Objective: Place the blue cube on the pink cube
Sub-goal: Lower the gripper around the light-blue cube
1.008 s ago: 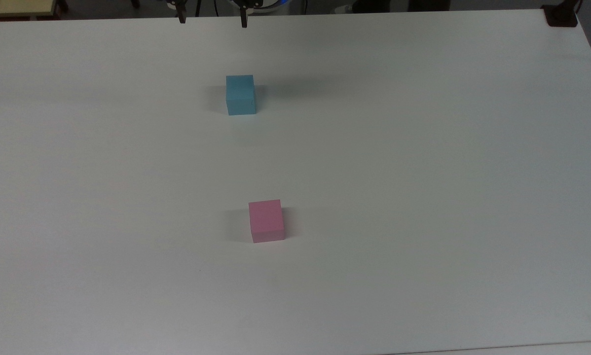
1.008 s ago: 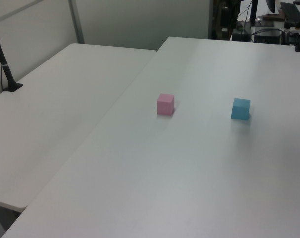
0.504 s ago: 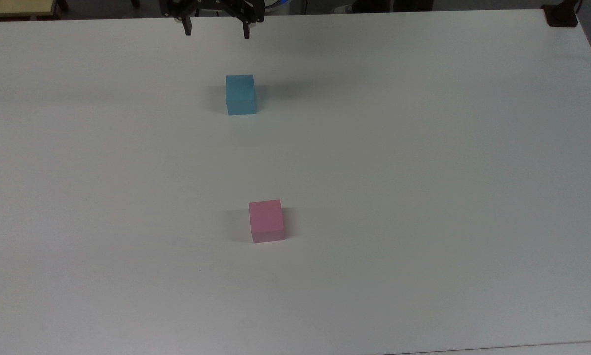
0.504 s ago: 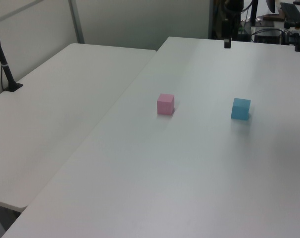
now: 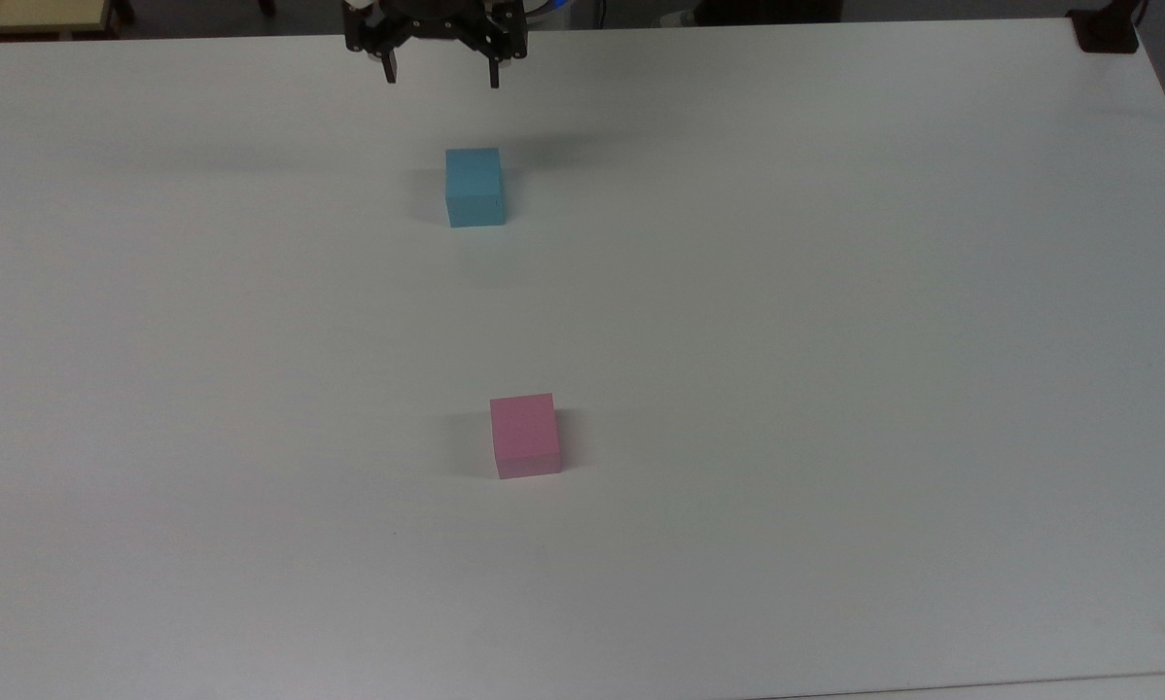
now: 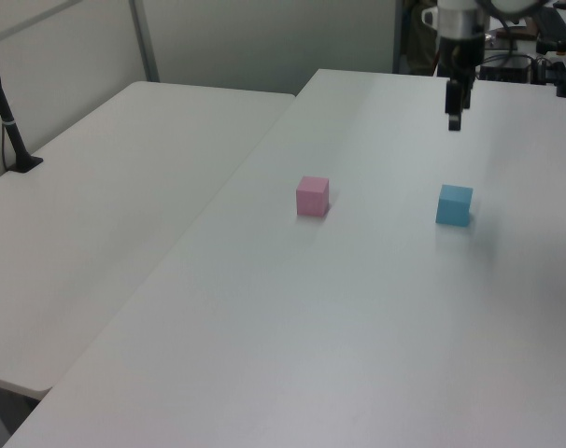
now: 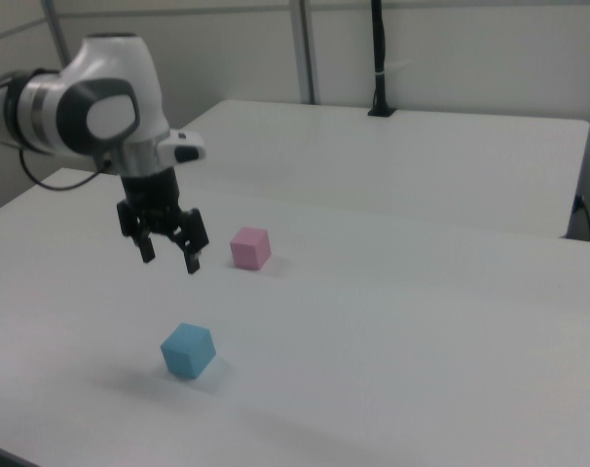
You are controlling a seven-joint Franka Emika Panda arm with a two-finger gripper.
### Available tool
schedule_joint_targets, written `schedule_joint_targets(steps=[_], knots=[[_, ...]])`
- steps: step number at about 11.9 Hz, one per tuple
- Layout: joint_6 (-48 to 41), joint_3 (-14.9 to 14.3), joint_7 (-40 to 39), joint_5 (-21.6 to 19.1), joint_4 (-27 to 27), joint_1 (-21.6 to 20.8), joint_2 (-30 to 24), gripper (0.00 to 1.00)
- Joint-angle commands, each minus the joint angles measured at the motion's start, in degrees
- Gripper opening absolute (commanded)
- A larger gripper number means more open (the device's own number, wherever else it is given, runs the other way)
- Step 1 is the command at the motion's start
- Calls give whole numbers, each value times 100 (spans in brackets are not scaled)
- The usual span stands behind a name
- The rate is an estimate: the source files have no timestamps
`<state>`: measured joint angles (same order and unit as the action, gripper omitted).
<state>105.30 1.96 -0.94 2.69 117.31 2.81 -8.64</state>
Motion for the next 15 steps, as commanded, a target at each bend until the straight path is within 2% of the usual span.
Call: schedule_joint_targets(steps=[1, 4, 10, 15], knots=[[805, -11, -108, 214, 940, -9, -305, 100], [1325, -20, -108, 442, 1346, -18, -78, 100], [1932, -20, -82, 636, 1364, -18, 819, 100], [1985, -11, -56, 645, 1356, -97, 969, 100]])
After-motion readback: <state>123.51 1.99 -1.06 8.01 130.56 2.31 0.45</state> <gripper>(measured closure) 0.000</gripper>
